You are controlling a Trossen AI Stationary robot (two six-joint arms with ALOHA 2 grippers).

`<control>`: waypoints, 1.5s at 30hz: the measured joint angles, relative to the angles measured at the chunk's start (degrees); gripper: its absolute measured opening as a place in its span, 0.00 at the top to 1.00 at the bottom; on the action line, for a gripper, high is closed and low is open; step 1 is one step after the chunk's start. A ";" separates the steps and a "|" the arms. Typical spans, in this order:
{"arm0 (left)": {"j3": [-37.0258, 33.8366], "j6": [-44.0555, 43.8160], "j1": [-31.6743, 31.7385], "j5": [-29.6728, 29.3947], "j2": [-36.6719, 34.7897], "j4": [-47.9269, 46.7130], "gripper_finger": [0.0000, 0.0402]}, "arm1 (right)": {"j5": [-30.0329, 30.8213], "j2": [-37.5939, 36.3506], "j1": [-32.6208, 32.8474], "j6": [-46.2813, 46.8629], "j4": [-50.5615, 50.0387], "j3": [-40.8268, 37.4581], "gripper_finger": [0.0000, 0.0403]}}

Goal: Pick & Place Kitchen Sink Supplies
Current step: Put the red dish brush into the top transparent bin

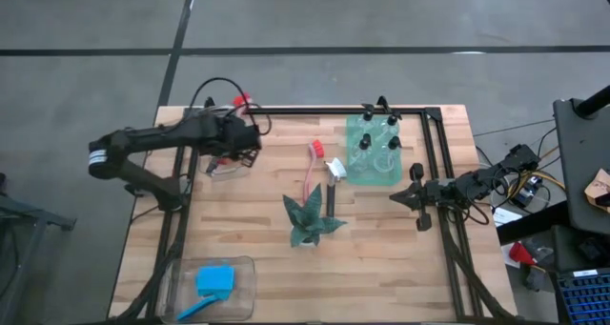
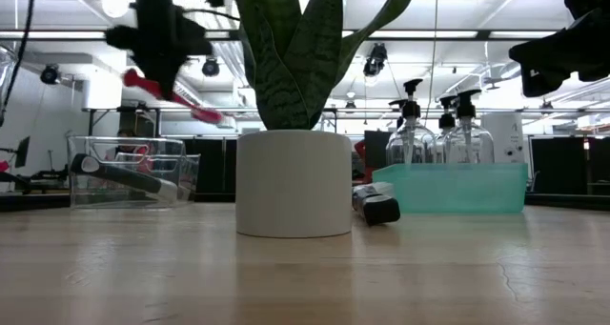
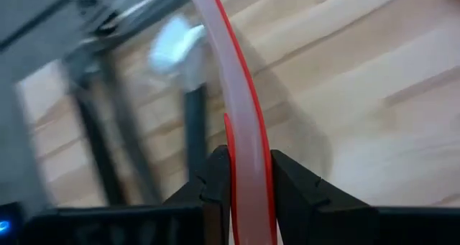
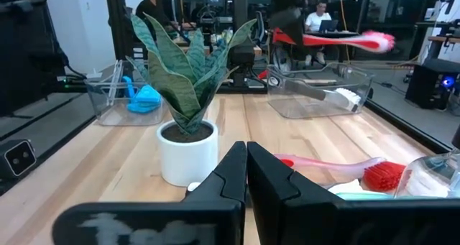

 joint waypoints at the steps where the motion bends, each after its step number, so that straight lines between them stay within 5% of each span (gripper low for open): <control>1: -0.45 -0.88 -0.27 -0.71 -0.72 -1.64 0.83 | -0.02 0.00 0.00 -0.04 0.01 -0.01 0.98; 13: -13.08 0.00 -0.18 -0.80 -4.76 -1.57 0.83 | 0.00 0.00 0.02 -0.07 -0.01 0.00 0.98; 24: -22.45 4.83 0.47 -0.35 -4.69 8.63 0.82 | -0.01 0.00 0.04 -0.49 -0.01 0.01 0.98; 38: -24.07 1.44 0.82 -0.63 -4.69 10.85 0.77 | -0.01 0.00 -0.02 -0.40 -0.01 -0.01 0.98; 45: -21.54 1.66 0.85 -1.04 -4.69 10.46 0.60 | 0.00 0.00 0.00 -0.27 -0.01 -0.01 0.98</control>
